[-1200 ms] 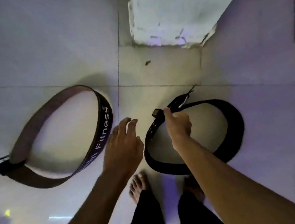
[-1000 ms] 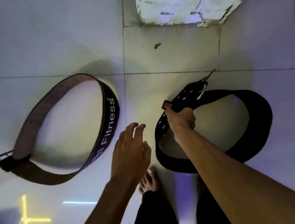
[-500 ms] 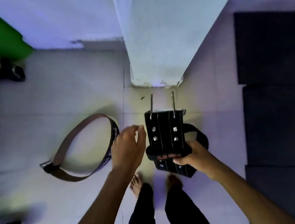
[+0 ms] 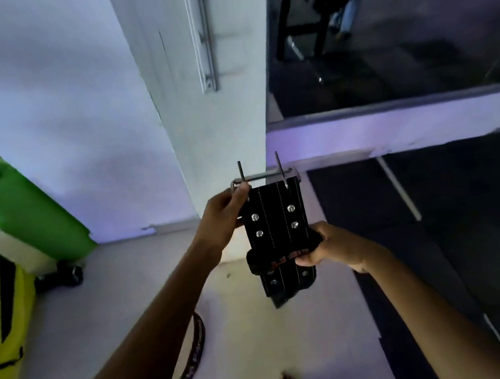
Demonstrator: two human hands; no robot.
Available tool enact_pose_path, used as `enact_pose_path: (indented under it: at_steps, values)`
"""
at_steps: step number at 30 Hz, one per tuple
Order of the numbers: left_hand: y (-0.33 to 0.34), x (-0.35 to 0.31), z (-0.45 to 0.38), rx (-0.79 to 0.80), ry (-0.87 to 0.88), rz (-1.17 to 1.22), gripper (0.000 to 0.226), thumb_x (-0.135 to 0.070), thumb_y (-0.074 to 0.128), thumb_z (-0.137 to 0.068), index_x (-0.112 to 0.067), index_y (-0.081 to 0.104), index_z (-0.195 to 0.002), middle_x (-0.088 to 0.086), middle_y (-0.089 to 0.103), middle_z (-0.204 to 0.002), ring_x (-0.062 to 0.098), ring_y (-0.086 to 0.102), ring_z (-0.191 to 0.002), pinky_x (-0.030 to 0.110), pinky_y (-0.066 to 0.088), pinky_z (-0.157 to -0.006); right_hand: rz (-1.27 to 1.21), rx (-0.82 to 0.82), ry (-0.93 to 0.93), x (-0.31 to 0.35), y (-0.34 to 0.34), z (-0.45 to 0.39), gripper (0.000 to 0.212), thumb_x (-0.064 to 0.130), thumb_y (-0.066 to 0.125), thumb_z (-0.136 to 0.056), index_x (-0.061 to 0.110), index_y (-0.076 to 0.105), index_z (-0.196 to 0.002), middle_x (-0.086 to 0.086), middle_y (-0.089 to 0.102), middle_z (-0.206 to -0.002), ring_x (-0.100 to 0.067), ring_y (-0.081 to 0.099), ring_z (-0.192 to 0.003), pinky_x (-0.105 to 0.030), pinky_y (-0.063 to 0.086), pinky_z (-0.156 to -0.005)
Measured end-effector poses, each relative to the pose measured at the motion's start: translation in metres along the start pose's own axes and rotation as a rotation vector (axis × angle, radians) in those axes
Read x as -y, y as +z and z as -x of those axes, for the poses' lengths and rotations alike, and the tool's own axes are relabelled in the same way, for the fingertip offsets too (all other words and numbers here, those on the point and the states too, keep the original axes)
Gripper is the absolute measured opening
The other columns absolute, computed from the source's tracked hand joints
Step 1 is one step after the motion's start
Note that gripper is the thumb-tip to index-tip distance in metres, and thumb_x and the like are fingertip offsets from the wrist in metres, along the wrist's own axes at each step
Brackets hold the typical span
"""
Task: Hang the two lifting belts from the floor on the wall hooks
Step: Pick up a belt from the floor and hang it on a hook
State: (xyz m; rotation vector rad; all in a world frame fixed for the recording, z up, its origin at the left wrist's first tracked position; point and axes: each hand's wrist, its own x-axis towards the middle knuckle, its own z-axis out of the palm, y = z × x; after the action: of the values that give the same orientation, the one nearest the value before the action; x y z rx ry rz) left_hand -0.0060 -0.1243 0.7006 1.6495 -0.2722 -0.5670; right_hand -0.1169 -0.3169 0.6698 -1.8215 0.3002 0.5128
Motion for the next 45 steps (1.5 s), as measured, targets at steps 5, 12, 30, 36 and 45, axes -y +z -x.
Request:
enact_pose_path:
  at_steps: [5, 12, 30, 36, 45]
  values:
    - [-0.013, -0.112, 0.068, 0.065, 0.380, -0.112, 0.030, -0.010, 0.050, -0.102, -0.008, 0.048, -0.132, 0.001, 0.062, -0.089, 0.005, 0.065, -0.076, 0.022, 0.057, -0.068, 0.028, -0.152, -0.214, 0.082, -0.004, 0.075, 0.024, 0.002, 0.076, -0.077, 0.014, 0.071, -0.098, 0.000, 0.074, -0.095, -0.013, 0.067, -0.096, -0.029, 0.049, -0.094]
    - [-0.011, -0.230, 0.140, -0.056, 0.679, -0.149, 0.016, -0.005, 0.055, -0.098, -0.018, 0.050, -0.106, 0.004, 0.065, -0.086, 0.017, 0.063, -0.074, 0.039, 0.054, -0.072, -0.107, -0.242, -0.602, 0.203, -0.011, 0.174, 0.024, -0.003, 0.066, -0.085, 0.014, 0.069, -0.102, 0.004, 0.073, -0.092, -0.009, 0.068, -0.089, -0.022, 0.055, -0.078]
    - [0.016, -0.456, 0.227, -0.374, 0.889, 0.092, 0.019, -0.011, 0.056, -0.099, -0.006, 0.060, -0.117, 0.006, 0.065, -0.079, 0.013, 0.057, -0.050, 0.022, 0.047, -0.046, -0.390, -0.442, -1.092, 0.320, -0.006, 0.261, 0.021, 0.010, 0.072, -0.083, 0.008, 0.068, -0.103, -0.006, 0.073, -0.098, -0.018, 0.066, -0.095, -0.032, 0.050, -0.089]
    - [0.012, -0.470, 0.231, -0.413, 0.881, 0.093, 0.009, -0.011, 0.058, -0.098, -0.012, 0.061, -0.107, 0.004, 0.063, -0.072, 0.016, 0.055, -0.048, 0.021, 0.044, -0.042, -0.338, -0.416, -0.902, 0.268, 0.018, 0.225, 0.013, 0.012, 0.077, -0.078, 0.016, 0.071, -0.089, 0.006, 0.077, -0.080, -0.008, 0.071, -0.078, -0.013, 0.052, -0.067]
    - [-0.010, -0.502, 0.232, -0.481, 0.947, 0.090, 0.004, -0.018, 0.063, -0.092, -0.020, 0.062, -0.096, 0.006, 0.069, -0.081, 0.023, 0.062, -0.066, 0.033, 0.049, -0.063, -0.307, -0.472, -0.836, 0.294, 0.017, 0.250, 0.019, 0.025, 0.081, -0.072, 0.013, 0.071, -0.082, -0.005, 0.076, -0.083, -0.018, 0.071, -0.082, -0.029, 0.055, -0.080]
